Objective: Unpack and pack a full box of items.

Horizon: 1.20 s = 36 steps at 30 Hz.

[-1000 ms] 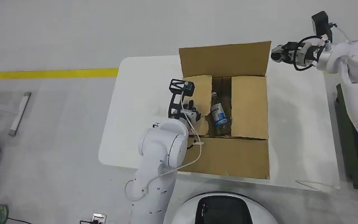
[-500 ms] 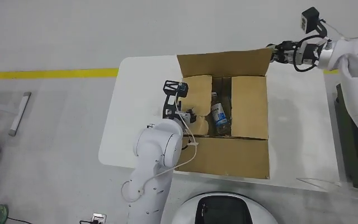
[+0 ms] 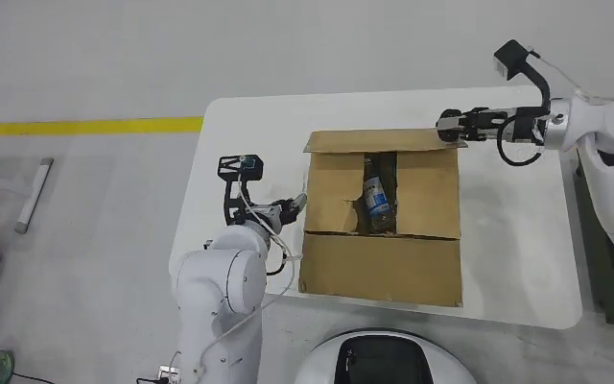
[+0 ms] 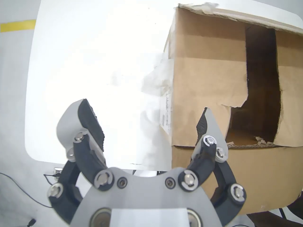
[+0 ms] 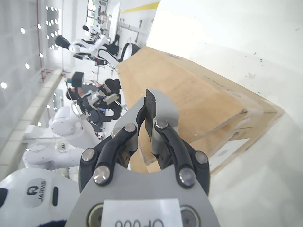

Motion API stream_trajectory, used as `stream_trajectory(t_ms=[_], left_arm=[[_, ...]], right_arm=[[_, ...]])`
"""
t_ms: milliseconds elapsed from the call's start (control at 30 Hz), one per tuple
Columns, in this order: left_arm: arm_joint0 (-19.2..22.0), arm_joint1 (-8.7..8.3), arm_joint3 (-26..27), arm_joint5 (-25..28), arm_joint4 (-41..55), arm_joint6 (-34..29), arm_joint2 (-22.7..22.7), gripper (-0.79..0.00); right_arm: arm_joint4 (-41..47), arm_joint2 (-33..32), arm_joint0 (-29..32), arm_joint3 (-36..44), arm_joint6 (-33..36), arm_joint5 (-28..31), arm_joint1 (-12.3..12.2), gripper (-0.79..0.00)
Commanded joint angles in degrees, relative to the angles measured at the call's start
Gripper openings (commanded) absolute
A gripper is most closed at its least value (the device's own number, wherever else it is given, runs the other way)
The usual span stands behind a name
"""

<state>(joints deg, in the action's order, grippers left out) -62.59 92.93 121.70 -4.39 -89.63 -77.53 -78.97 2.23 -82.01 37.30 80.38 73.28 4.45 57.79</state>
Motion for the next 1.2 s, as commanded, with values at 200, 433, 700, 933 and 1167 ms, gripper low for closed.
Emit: stream_trajectory(t_ms=[200,433,700,933,1167], left_arm=[[-4.7,-1.15,1.8,6.8,-1.3,-1.2,-3.9,0.000],[-7.9,-2.07,2.0,13.3,-2.2,-3.4,-4.8,0.000],[-11.4,-2.97,3.9,21.0,0.0,-5.4,-3.6,0.000],[-13.2,-4.01,5.5,26.0,4.3,-5.2,-2.0,0.000],[-12.2,-5.26,6.6,26.5,6.9,-4.3,-1.8,0.000]], right_arm=[[-8.2,1.6,8.6,11.3,-3.0,0.2,-0.9,-0.785],[-9.0,2.6,9.7,12.8,-4.9,-0.2,-1.2,-0.785],[-7.6,3.2,8.8,11.9,-5.8,-1.1,-1.4,-0.785],[-6.6,4.3,8.1,11.2,-6.3,-1.7,-1.4,-0.785],[-5.6,5.3,7.8,11.0,-6.8,-2.0,-1.5,-0.785]])
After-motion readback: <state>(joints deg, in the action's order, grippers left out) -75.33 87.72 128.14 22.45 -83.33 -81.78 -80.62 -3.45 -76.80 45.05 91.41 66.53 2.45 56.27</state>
